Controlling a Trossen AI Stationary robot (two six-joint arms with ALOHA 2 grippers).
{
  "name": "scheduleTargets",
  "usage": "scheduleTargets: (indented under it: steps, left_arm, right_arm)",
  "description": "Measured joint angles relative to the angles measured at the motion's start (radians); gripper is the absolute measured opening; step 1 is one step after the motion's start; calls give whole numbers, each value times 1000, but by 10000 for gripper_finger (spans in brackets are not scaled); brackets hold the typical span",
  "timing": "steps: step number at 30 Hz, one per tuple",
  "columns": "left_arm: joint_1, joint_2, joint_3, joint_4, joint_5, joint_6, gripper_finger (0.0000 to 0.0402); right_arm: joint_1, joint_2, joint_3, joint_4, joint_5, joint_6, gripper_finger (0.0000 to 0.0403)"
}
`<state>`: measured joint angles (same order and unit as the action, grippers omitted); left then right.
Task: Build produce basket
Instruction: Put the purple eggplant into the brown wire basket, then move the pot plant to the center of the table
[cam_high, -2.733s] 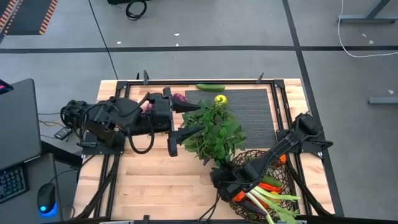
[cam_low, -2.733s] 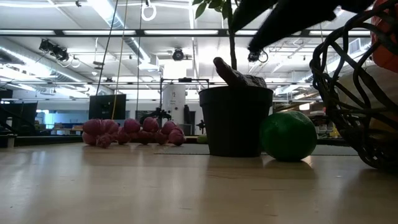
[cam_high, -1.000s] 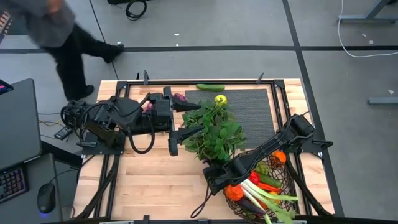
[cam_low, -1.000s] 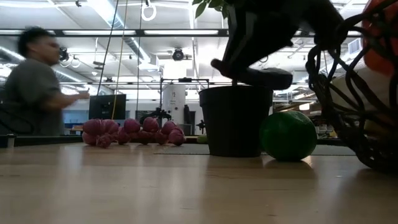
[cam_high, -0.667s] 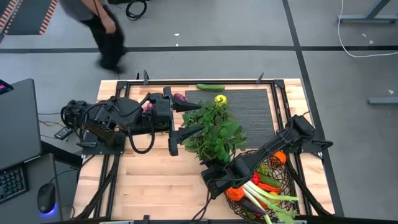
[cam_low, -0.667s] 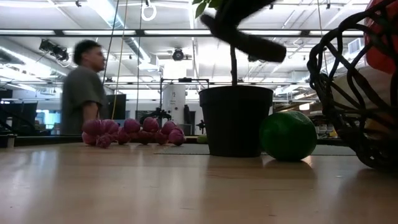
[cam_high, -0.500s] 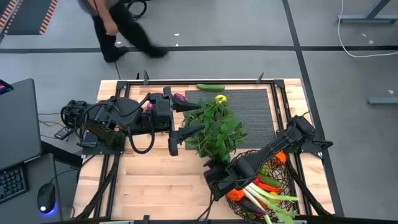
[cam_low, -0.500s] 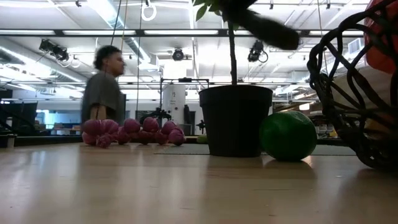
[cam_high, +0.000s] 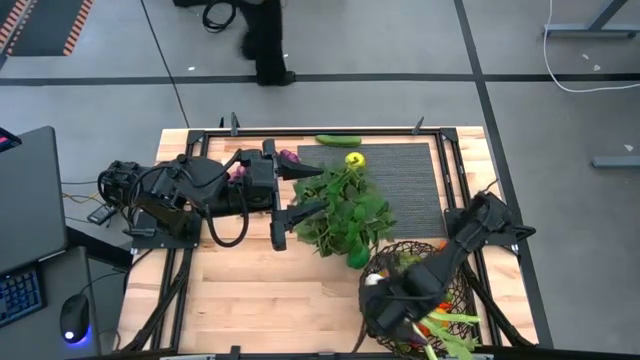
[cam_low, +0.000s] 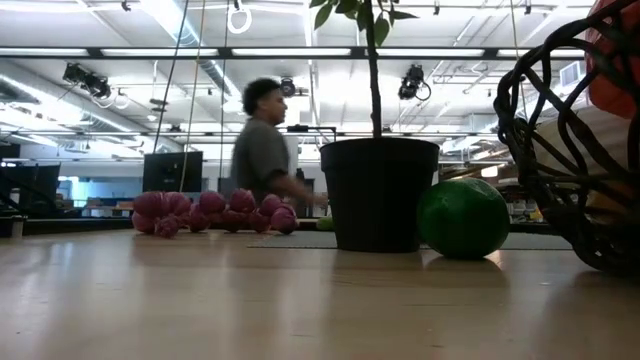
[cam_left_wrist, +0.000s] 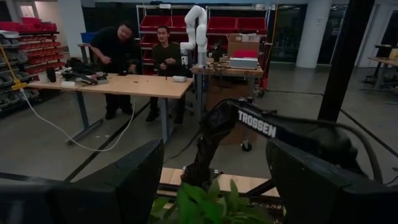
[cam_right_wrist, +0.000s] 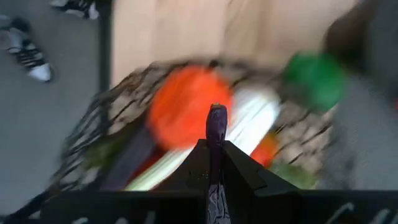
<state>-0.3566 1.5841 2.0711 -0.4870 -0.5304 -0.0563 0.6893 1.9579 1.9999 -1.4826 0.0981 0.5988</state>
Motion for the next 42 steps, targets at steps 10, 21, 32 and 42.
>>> scheduleTargets:
  steps: [10,21,32,42]
  left_arm:
    - [0,0,0,-6,0,0,288]
    - [-1,0,0,-12,0,-11,288]
    - [-8,-1,0,-116,3,-117,288]
    - [-7,-1,0,-523,2,-765,288]
  right_arm:
    - [125,-5,-17,-90,13,392,74]
    - [173,-7,-17,-89,73,577,196]
    - [184,-35,-17,-89,208,763,209]
    - [238,-123,-17,-89,342,1136,209]
